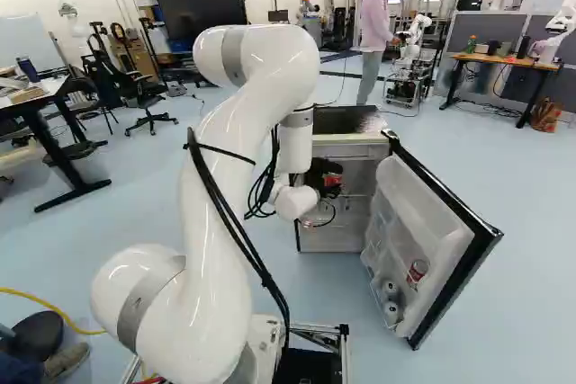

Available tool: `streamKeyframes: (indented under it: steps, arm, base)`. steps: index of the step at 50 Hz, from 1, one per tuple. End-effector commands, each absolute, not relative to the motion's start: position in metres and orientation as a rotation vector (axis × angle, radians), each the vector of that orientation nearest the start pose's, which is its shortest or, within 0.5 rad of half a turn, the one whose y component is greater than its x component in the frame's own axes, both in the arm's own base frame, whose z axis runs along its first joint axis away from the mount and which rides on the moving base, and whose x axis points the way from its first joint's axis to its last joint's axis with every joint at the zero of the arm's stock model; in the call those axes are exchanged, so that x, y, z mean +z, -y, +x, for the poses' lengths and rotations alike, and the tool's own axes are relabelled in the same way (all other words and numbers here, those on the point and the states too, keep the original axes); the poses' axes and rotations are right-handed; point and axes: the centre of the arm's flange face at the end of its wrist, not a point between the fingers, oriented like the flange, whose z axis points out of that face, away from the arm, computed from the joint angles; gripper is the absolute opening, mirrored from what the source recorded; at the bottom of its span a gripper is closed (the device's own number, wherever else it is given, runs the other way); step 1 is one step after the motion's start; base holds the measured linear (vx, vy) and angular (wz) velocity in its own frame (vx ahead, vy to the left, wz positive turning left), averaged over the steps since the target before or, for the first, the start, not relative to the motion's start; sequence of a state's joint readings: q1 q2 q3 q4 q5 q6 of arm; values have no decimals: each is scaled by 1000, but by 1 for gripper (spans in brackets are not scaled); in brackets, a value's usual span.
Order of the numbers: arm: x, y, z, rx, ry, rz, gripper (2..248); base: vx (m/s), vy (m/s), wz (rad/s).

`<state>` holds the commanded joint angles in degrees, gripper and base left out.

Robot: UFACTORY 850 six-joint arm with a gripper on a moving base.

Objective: Grab a drink from the fridge

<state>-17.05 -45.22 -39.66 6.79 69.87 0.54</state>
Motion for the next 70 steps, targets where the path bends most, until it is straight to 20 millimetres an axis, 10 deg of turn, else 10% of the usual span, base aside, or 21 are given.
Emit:
streamKeyframes:
  steps: [46, 70]
  arm:
    - [231, 94, 354, -1745, -497, -2794, 89]
    - [257, 90, 344, -1817, -487, -2749, 89]
  base:
    - [0, 0, 0]
    - [0, 0, 0]
